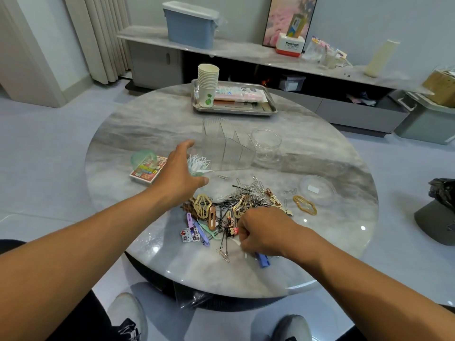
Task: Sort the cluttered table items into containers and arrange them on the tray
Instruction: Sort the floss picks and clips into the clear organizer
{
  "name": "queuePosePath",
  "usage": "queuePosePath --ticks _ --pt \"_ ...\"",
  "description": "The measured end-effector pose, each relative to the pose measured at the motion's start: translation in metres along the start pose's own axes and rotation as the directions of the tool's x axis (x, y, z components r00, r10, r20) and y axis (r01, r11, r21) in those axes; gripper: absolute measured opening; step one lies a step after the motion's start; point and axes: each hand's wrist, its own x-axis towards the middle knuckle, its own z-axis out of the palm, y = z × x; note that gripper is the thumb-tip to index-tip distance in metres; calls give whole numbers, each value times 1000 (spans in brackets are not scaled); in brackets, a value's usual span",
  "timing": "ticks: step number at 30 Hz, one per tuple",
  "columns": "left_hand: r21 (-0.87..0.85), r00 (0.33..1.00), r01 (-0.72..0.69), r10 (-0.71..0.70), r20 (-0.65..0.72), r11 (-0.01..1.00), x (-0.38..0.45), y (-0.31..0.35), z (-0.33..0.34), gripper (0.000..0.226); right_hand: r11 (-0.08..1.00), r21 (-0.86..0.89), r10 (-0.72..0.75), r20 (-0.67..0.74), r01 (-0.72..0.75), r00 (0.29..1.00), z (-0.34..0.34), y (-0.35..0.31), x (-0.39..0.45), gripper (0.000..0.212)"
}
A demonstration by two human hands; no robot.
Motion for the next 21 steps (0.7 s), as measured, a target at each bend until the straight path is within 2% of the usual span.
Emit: queuePosePath --ticks 3,12,16,21 --pt "5 1000 9 -9 -1 1000 -1 0 -1 101 995 -94 -24 -27 21 999 2 0 4 8" --pt "1 1000 30 -30 9 1000 -4 -1 -4 103 962 -259 -132 -147 90 980 6 -3 9 28" --pt "3 999 36 -36 11 999 -4 -1 -5 103 972 -210 -133 -132 104 982 7 -1 12 31" --pt "-7 999 51 -51 13 999 -2 1 -7 103 999 -34 -17 -77 15 997 -10 5 11 13"
